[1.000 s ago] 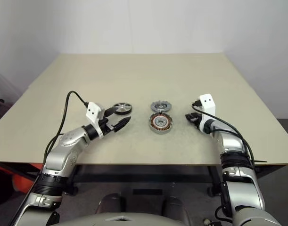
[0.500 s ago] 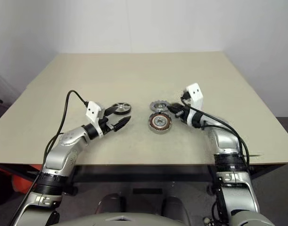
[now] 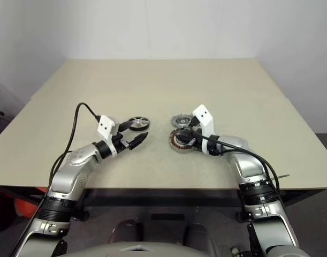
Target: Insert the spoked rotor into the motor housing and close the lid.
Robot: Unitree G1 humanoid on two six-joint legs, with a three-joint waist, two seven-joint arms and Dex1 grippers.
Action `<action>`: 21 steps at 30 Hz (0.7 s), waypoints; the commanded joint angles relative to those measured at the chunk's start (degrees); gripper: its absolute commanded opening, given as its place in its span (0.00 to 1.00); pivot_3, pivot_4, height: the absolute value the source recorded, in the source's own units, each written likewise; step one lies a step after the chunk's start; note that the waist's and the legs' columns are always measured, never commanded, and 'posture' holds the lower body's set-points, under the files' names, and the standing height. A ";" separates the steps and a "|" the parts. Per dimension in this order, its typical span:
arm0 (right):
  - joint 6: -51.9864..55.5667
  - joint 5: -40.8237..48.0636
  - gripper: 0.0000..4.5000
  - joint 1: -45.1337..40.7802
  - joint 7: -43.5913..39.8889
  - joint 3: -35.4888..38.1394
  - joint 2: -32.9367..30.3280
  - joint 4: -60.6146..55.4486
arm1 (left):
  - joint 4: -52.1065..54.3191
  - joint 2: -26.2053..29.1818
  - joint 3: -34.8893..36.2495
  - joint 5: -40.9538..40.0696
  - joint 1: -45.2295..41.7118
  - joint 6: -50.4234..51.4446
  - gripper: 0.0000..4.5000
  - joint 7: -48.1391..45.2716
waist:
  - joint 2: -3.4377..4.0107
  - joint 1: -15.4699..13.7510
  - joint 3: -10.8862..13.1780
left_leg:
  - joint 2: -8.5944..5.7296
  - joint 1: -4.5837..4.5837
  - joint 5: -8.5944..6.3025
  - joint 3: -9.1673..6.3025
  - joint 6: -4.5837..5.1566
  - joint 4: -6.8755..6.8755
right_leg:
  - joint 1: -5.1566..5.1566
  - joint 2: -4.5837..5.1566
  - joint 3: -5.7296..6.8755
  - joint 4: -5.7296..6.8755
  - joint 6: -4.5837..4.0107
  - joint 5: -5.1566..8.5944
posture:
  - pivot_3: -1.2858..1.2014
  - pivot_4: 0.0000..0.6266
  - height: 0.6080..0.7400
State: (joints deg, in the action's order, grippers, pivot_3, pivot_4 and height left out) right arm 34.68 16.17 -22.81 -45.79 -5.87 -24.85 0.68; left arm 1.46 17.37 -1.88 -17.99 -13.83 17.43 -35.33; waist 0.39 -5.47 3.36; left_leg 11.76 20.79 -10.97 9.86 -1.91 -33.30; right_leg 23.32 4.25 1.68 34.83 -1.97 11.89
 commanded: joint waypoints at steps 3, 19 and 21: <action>-2.50 -1.28 0.12 0.07 0.52 -0.31 -0.04 1.58 | 2.01 0.37 0.72 0.13 -0.62 -0.91 1.00 0.17 | 0.00 0.01 0.00 | 0.00 -0.01 0.00 0.00 -0.01 0.00 | -0.01 0.00 0.00 0.00 0.00 0.00 | 0.52 0.00 1.00; -4.96 -1.95 0.12 -0.92 0.01 -0.21 -1.02 5.41 | 2.69 0.41 0.74 0.24 -0.21 -0.68 1.00 0.39 | -0.01 0.00 -0.01 | 0.01 -0.06 0.05 0.00 -0.08 0.00 | -0.04 0.00 0.01 0.03 0.00 0.00 | 0.52 0.00 1.00; -4.25 -1.70 0.12 -1.04 -0.48 -0.32 -1.05 5.54 | 2.72 0.41 0.74 0.25 -0.19 -0.65 1.00 0.43 | -0.01 0.00 -0.01 | 0.01 -0.05 0.05 0.00 -0.08 0.00 | -0.04 0.00 0.01 0.03 -0.01 -0.01 | 0.52 0.00 1.00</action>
State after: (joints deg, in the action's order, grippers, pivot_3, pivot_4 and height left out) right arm 30.50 14.21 -22.41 -45.88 -6.72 -25.49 6.31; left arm 1.65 17.40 -1.87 -17.69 -13.36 17.44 -35.20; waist 0.38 -5.47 3.35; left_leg 11.77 20.74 -10.92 9.86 -1.99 -33.31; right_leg 23.27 4.25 1.68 34.85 -1.98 11.88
